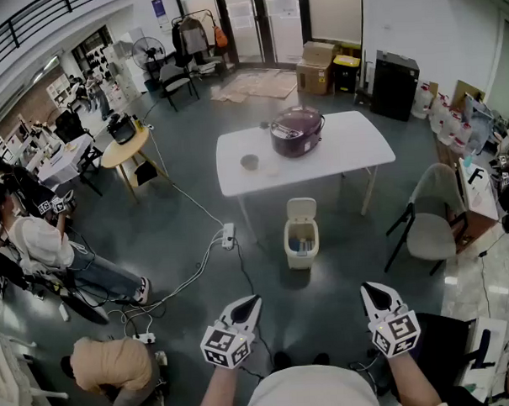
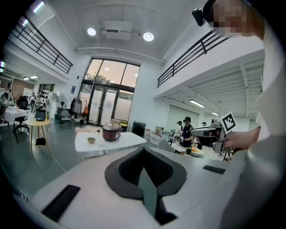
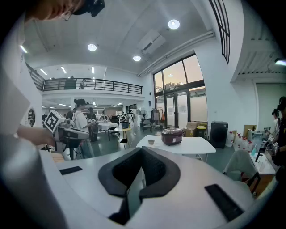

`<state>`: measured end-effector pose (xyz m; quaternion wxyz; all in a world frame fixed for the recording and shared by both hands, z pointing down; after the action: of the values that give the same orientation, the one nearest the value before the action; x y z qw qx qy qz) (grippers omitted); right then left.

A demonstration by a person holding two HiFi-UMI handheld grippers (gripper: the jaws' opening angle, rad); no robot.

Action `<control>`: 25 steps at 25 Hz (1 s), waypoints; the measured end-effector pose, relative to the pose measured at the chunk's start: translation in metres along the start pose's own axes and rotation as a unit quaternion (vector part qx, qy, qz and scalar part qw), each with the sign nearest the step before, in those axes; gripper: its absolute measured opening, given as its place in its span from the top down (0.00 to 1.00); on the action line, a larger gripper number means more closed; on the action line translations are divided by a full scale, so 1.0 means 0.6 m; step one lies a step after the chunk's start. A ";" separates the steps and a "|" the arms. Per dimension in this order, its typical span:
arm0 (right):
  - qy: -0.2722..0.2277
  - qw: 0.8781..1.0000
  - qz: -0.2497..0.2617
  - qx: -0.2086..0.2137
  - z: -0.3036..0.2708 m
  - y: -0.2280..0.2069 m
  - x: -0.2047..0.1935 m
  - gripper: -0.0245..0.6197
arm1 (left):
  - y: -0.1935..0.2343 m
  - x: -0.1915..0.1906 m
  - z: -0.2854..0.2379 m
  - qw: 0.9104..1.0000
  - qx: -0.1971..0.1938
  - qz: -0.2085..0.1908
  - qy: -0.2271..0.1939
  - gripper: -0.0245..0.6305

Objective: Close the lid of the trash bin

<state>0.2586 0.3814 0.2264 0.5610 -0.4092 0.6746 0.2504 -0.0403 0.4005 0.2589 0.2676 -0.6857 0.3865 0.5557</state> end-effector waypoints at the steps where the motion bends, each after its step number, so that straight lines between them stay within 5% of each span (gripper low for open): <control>1: -0.001 1.000 0.001 0.000 -0.001 0.001 0.000 0.95 | 0.000 0.000 0.000 1.000 -0.001 0.001 -0.001 0.94; 25: -0.005 1.000 -0.009 -0.026 -0.019 0.022 0.006 0.94 | 0.015 -0.018 0.003 1.000 -0.017 0.018 0.002 0.94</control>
<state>0.2411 0.3785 0.2238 0.5556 -0.4289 0.6613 0.2646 -0.0499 0.3996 0.2694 0.2444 -0.6844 0.3899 0.5655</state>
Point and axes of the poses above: the fingertips, and each gripper's own axes: z backward along the fingers, y to its left, x out of its top, the point moved 4 cm from there along z, backward along the fingers, and after that the axes turned 7 degrees about -z, right-handed, at the moved point
